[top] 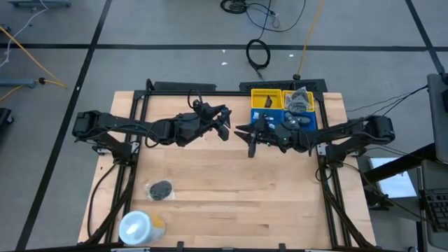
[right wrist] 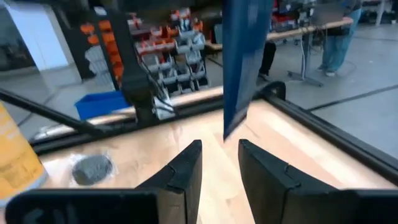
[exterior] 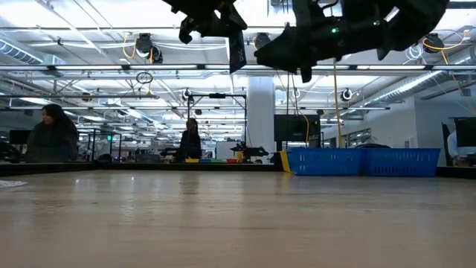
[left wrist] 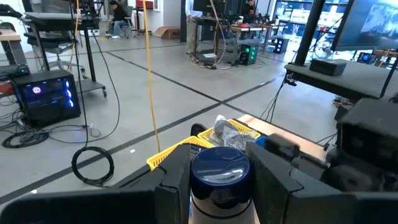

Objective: Pick & Place Travel size toiletries
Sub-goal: Put the blue shave cream into the left yellow basket

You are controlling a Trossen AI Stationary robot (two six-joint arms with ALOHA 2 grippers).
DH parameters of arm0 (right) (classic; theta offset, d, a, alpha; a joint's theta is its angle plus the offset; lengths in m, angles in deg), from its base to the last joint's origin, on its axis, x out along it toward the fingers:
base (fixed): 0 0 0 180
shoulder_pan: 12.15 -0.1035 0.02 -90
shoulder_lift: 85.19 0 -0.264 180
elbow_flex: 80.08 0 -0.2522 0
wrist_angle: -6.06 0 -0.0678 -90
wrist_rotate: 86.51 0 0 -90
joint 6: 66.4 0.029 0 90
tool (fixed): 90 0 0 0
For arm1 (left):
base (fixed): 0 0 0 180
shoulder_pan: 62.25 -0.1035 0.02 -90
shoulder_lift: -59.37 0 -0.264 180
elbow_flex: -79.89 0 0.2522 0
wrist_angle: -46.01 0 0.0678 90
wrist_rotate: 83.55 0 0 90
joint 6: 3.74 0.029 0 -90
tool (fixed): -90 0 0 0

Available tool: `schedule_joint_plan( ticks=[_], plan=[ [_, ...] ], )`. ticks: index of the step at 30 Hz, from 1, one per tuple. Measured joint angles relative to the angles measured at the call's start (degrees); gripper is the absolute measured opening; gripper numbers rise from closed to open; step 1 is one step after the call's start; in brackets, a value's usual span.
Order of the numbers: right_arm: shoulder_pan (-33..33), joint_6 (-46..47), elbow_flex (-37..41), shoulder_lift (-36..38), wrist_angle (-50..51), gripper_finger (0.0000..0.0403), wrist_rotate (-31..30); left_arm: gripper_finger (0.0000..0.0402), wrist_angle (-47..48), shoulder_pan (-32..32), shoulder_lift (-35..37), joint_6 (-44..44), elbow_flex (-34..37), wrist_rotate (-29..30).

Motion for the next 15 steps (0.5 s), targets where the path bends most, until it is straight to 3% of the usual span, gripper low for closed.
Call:
schedule_joint_plan(
  ticks=[15],
  plan=[
    [0.98,-2.87,-6.25,-7.98,-3.14,0.0100,0.72,0.0112,0.92,0.04,-0.04,0.79,0.02,0.74]
  ],
)
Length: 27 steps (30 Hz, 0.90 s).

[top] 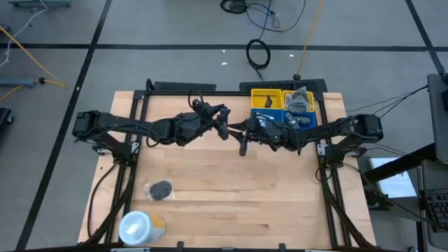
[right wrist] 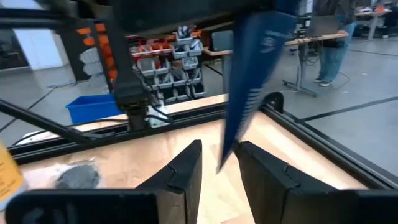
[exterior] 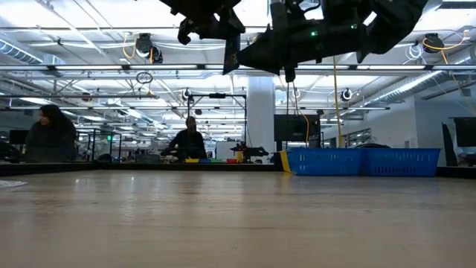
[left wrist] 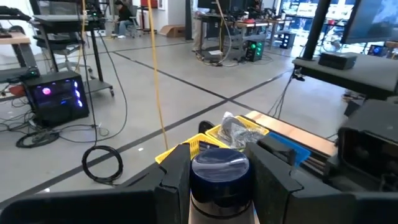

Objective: Pick & Place Travel size toiletries
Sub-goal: Put the blue shave cream into the left yellow basket

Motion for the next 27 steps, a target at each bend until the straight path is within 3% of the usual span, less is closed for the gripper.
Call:
schedule_joint_plan(
  ticks=[22,27],
  plan=[
    [0.47,-1.51,-0.04,0.01,1.20,0.0099,0.20,0.0112,0.26,0.07,0.00,-0.42,-0.02,-3.81],
    [0.47,-1.07,-0.04,0.01,1.30,0.0076,0.21,0.0112,-0.16,0.07,0.00,-0.18,-0.02,-4.14]
  ],
)
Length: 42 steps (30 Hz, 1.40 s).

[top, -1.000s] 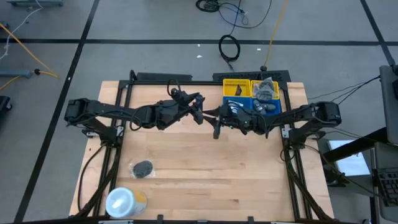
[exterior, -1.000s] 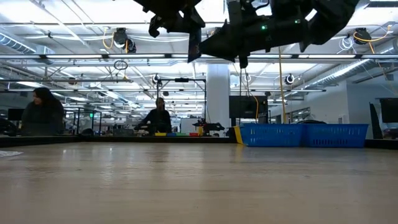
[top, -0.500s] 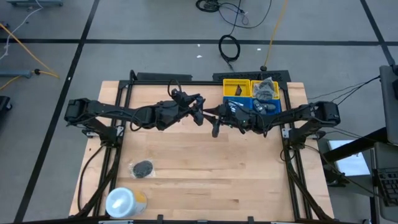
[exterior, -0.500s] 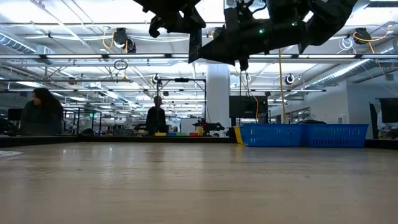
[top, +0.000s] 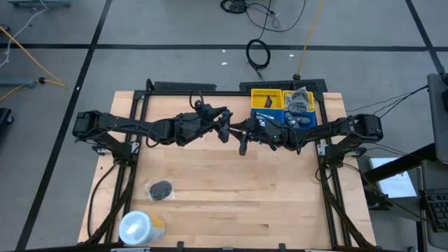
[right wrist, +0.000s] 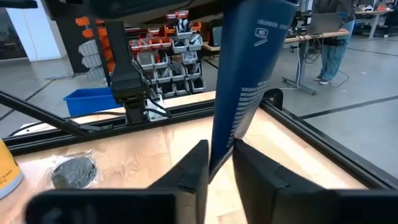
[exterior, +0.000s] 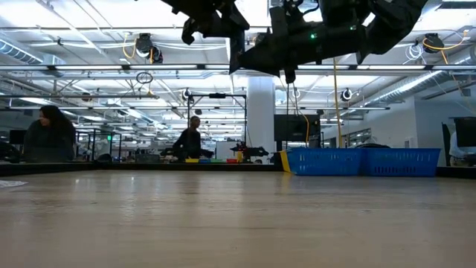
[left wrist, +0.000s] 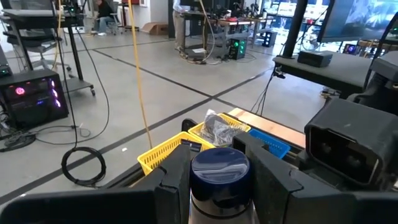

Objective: Pick & Place Travel size toiletries
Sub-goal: Put the blue shave cream into the left yellow basket

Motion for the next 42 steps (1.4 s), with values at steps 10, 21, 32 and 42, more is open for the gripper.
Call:
schedule_joint_plan(
  ticks=[10,21,32,42],
  plan=[
    [0.00,-0.53,0.00,0.04,0.76,0.0004,0.01,0.0112,0.27,-0.02,0.00,0.14,0.00,-0.07],
    [0.91,-0.43,0.02,0.00,2.51,0.0001,-0.36,0.0197,-0.52,0.04,0.04,0.95,0.00,-0.62],
    [4.57,-0.48,0.14,2.32,10.74,0.0000,-0.50,0.0218,2.70,0.68,5.54,5.12,-0.01,-0.24],
    [13.57,-3.39,0.11,10.62,34.55,0.0000,-8.01,0.0213,20.70,3.98,10.86,0.69,-0.01,-0.20]
  ],
)
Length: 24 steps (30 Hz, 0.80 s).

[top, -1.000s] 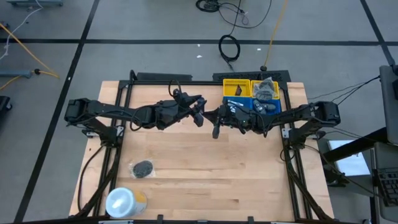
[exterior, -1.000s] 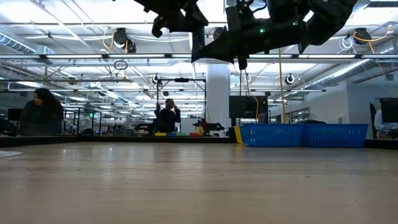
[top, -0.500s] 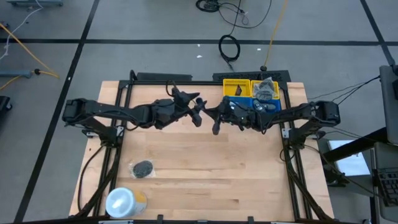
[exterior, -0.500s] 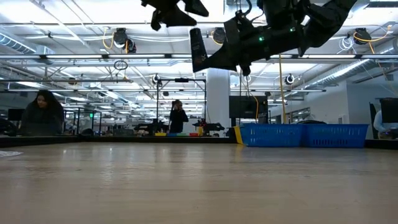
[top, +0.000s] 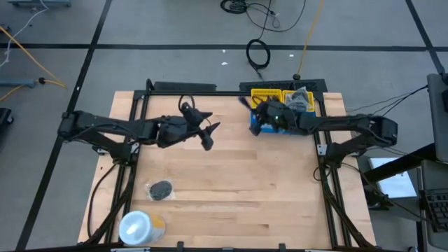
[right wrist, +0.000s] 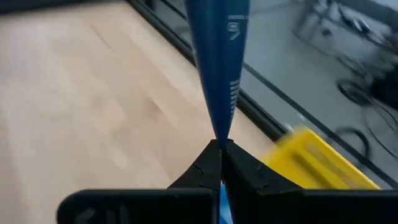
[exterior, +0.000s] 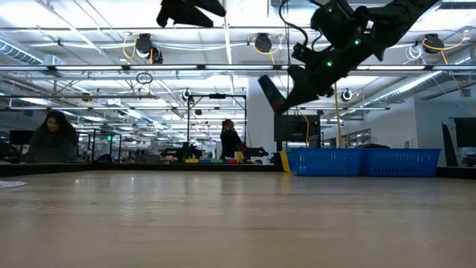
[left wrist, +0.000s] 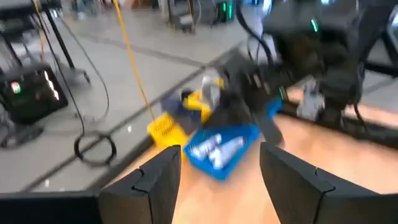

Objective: Pick & Place Travel size toiletries
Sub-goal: Put the blue shave cream into the left yellow basket

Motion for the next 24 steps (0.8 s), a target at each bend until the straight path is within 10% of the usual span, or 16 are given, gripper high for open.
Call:
schedule_joint_plan(
  ticks=[24],
  plan=[
    [20.13,-1.09,-0.02,1.95,15.27,0.0000,0.39,0.0191,23.77,3.23,0.99,-14.73,0.00,-0.04]
  ],
)
